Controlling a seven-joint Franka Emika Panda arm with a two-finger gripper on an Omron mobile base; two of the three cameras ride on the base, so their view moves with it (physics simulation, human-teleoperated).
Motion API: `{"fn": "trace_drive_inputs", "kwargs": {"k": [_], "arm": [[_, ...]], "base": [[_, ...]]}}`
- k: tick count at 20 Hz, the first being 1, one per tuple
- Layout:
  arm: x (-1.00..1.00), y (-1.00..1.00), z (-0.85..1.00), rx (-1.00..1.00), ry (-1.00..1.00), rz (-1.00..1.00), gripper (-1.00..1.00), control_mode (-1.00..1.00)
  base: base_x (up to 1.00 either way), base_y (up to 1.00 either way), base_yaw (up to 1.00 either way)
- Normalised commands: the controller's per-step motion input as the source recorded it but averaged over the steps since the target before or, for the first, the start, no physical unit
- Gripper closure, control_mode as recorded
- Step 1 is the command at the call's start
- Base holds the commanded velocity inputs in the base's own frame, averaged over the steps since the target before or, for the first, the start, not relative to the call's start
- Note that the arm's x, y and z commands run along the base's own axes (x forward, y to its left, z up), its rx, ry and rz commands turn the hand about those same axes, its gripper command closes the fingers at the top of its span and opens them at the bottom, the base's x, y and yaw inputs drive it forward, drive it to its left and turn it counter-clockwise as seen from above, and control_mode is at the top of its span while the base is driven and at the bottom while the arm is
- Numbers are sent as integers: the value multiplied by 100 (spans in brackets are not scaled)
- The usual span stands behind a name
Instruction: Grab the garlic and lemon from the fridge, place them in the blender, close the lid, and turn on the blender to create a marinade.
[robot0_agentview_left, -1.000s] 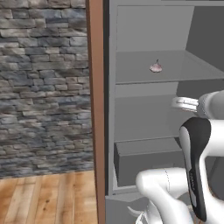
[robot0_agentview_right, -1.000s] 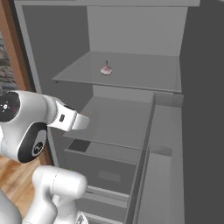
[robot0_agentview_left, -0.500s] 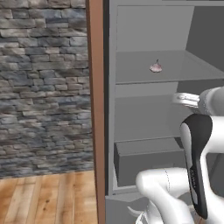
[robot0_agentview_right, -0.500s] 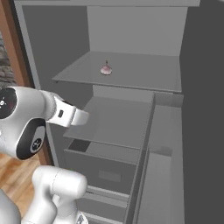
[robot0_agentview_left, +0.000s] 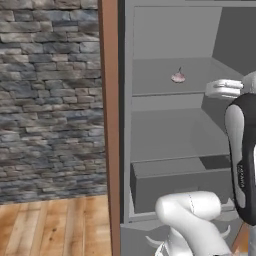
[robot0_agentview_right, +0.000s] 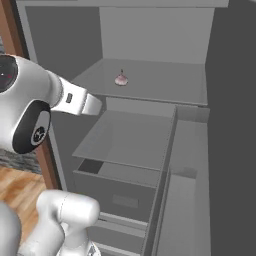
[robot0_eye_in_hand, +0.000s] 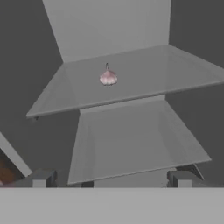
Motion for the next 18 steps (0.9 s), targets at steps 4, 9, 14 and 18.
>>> {"fn": "trace_drive_inputs", "kwargs": {"k": [4,9,14,18], "arm": [[1,15,5,-9,9,20,-100,-100],[75,0,-31,-7,6,-3,-100,-100],[99,0,-15,-7,1,-7,-100,-100],[99,0,-10,-1,0,-16,-100,-100]], "base": [[0,0,0],[0,0,0],[0,0,0],[0,0,0]]}}
